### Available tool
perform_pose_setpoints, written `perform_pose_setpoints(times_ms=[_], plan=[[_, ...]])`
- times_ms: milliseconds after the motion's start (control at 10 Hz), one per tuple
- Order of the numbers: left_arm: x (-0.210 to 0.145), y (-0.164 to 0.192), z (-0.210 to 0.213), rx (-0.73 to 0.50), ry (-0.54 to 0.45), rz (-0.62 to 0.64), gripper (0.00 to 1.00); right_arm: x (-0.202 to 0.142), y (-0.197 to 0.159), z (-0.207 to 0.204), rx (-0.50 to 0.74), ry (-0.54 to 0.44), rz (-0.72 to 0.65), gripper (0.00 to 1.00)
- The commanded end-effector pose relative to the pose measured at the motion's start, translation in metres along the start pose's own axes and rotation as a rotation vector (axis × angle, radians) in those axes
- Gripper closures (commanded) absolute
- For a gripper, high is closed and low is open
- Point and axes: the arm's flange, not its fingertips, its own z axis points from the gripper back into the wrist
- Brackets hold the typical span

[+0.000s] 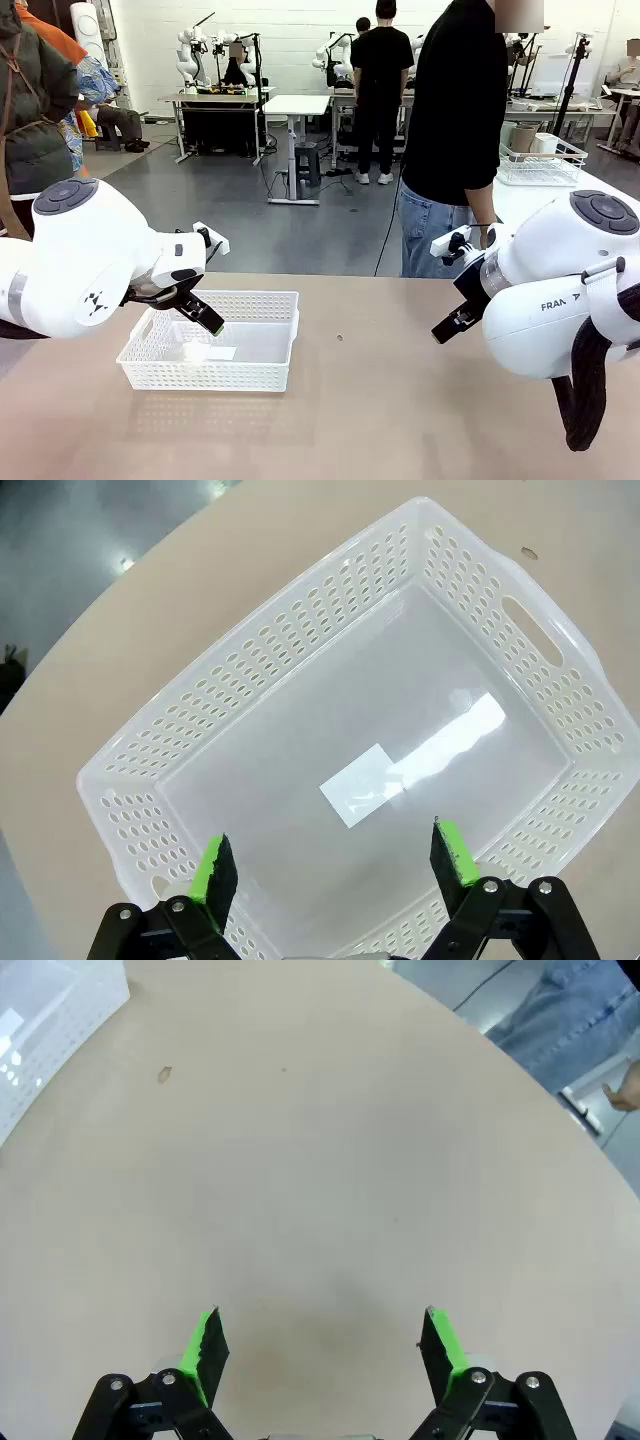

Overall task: Clean and organize the cups into the basket.
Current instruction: Pick up the Organizing basket and move it to the center of the table, then pick up the Reusable plastic cup from the right side of the table and place it inside the Organizing basket.

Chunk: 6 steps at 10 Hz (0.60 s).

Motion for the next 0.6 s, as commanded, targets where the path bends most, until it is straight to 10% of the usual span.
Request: perform_pose_setpoints(times_ms=[0, 500], plan=[[0.0, -0.0001, 0.0, 0.0, 0.0, 0.0, 0.0, 0.0, 0.0, 0.0, 0.0, 0.0, 0.0, 0.0], [0.0, -0.0001, 0.0, 0.0, 0.0, 0.0, 0.0, 0.0, 0.0, 0.0, 0.0, 0.0, 0.0, 0.0]])
